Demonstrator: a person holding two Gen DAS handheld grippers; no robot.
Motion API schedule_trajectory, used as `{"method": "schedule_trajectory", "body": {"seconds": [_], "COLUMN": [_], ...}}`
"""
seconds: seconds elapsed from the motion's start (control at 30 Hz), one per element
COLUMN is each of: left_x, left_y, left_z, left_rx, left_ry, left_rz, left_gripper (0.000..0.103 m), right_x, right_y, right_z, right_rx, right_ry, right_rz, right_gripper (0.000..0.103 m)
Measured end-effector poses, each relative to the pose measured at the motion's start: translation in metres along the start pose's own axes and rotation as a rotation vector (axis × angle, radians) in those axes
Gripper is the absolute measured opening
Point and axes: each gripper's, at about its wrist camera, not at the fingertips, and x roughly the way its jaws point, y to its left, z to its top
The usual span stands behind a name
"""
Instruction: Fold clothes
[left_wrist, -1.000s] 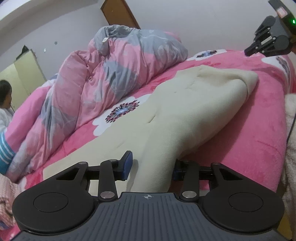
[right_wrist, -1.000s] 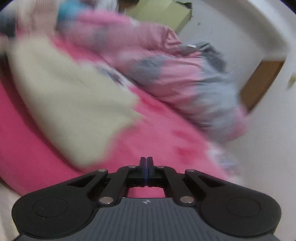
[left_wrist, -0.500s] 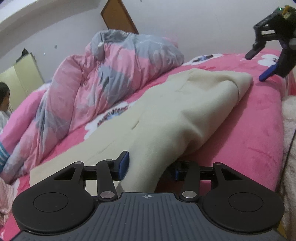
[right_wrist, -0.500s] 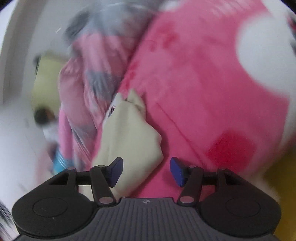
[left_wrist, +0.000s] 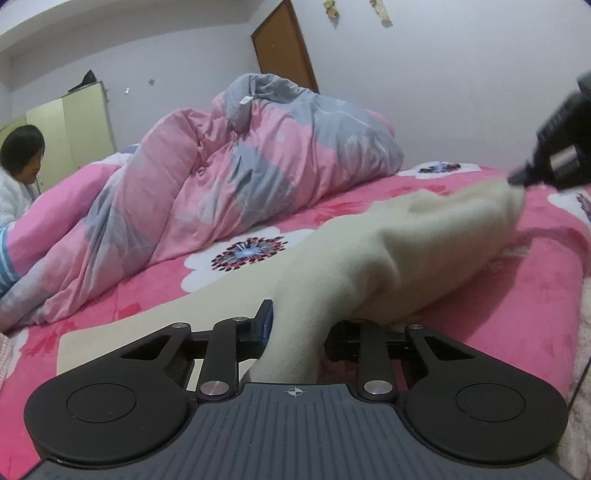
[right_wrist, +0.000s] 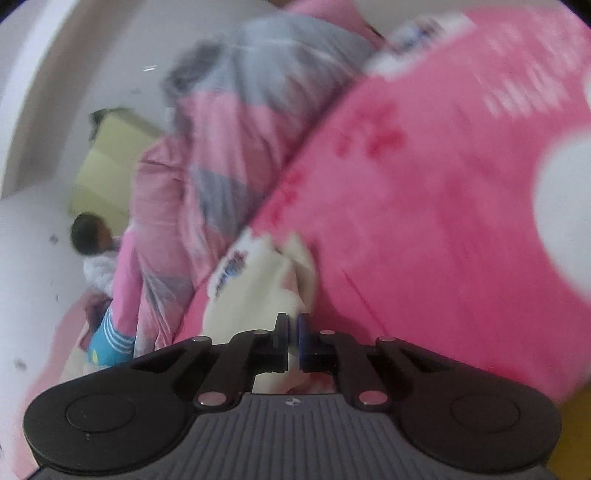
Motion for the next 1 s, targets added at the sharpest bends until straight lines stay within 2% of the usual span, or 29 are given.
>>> {"method": "schedule_trajectory", "body": {"seconds": [0.13,0.17,0.23,0.27,0.37,0.43,0.47,0.53,0.63,0.77,0.87,0.93,1.0], "left_x": [0.000,0.000,-0.002,-0.004,-0.011,-0.016,-0.019,-0.026,-0.039,-0.057,-0.064,-0.066,-0.065], "left_y": [0.001,0.001,0.000,0.001,0.002,0.003,0.005,0.009,0.021,0.039,0.049,0.054,0.059], "left_z": [-0.001,-0.002,-0.006,-0.008,-0.016,-0.021,-0.022,-0.021,-0.017,-0.009,-0.007,-0.008,-0.012], "left_rx": [0.007,0.010,0.022,0.030,0.060,0.079,0.083,0.084,0.058,-0.014,-0.081,-0.093,-0.088], "left_ry": [0.004,0.007,0.018,0.025,0.056,0.077,0.084,0.095,0.106,0.106,0.097,0.115,0.161], "left_rz": [-0.018,-0.028,-0.055,-0.072,-0.118,-0.143,-0.152,-0.173,-0.210,-0.245,-0.218,-0.188,-0.147], "left_gripper": [0.025,0.025,0.025,0.025,0.025,0.027,0.027,0.028,0.029,0.033,0.035,0.035,0.035], "right_x": [-0.005,0.001,0.010,0.012,0.000,-0.012,-0.021,-0.037,-0.053,-0.035,-0.008,0.005,0.025], "right_y": [0.031,0.036,0.034,0.031,0.008,-0.005,-0.016,-0.031,-0.016,0.045,0.094,0.110,0.099], "right_z": [0.007,0.003,-0.003,-0.006,-0.010,-0.012,-0.010,-0.005,-0.004,-0.018,-0.042,-0.062,-0.077], "right_rx": [-0.294,-0.363,-0.408,-0.409,-0.297,-0.253,-0.200,-0.087,-0.112,-0.306,-0.525,-0.644,-0.720], "right_ry": [-0.066,-0.070,-0.054,-0.044,-0.011,-0.018,-0.024,-0.045,-0.083,-0.040,-0.004,0.016,0.085], "right_rz": [-0.064,-0.102,-0.131,-0.134,-0.127,-0.234,-0.260,-0.255,-0.223,-0.073,0.001,0.013,-0.071], "right_gripper": [0.004,0.004,0.004,0.004,0.003,0.004,0.004,0.005,0.006,0.006,0.006,0.006,0.007]}}
